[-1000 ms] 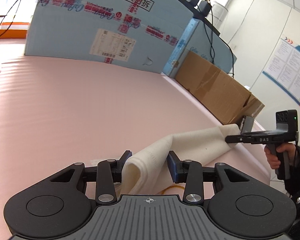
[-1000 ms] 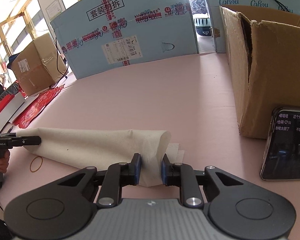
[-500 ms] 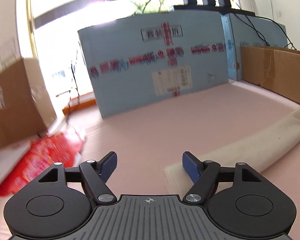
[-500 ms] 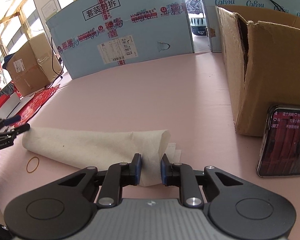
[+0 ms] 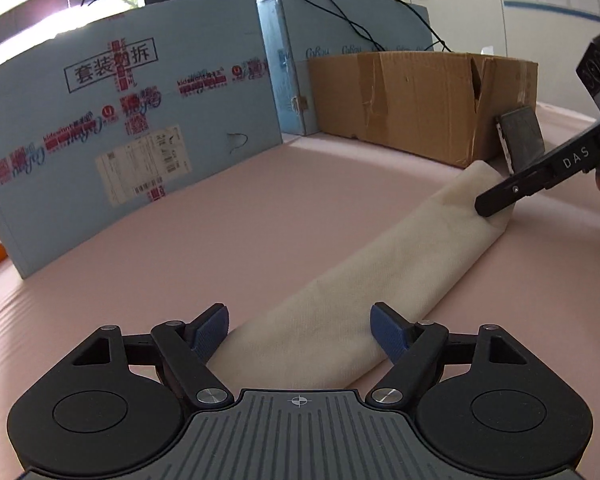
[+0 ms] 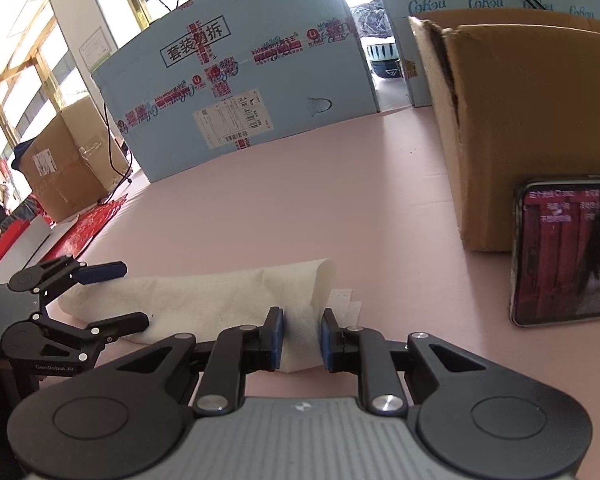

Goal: Fold shopping bag
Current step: 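Release the strip and hold both tools open above it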

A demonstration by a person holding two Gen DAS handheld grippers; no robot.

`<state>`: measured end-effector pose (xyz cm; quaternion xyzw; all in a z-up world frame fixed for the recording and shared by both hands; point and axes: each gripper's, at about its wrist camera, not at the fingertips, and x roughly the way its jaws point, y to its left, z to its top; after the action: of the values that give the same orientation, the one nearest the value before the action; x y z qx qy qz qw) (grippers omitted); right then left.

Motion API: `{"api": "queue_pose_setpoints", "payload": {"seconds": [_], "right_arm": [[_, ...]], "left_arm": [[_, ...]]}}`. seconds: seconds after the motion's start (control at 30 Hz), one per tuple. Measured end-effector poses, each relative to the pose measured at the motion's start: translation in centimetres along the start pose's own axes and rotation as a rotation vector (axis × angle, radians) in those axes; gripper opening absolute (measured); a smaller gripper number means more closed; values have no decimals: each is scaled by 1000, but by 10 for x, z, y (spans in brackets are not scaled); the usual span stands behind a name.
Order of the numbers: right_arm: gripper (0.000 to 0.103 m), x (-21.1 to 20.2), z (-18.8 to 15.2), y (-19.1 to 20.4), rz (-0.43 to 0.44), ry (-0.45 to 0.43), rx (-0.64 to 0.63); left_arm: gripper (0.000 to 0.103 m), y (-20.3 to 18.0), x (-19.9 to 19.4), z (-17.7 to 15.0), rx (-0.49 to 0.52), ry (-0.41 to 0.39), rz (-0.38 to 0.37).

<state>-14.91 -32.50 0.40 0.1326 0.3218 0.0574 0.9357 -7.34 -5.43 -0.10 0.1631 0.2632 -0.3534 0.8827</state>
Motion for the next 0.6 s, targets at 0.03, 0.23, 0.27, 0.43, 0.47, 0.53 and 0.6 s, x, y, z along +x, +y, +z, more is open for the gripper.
{"api": "queue_pose_setpoints", "payload": {"seconds": [0.03,0.23,0.27,0.43,0.47,0.53,0.6], "right_arm": [[26,-3,0,0,-5,-22,1],[76,-18,3,3,-11,-174,-3],[76,-16,5,2,-15,-181,2],[61,11,12,4,-42,-140,22],[60,15,11,7,-65,-127,5],[60,24,9,15,-136,-97,-51],[60,31,2,23,-231,-65,-138]], "left_arm": [[80,3,1,-1,-19,1,-14],[81,4,1,-4,-31,-2,-26],[81,4,1,-4,-30,-3,-26],[81,4,0,-4,-33,-4,-28],[81,4,1,-3,-34,-4,-29],[81,5,1,-3,-37,-3,-31],[82,6,1,-3,-41,-2,-34]]}}
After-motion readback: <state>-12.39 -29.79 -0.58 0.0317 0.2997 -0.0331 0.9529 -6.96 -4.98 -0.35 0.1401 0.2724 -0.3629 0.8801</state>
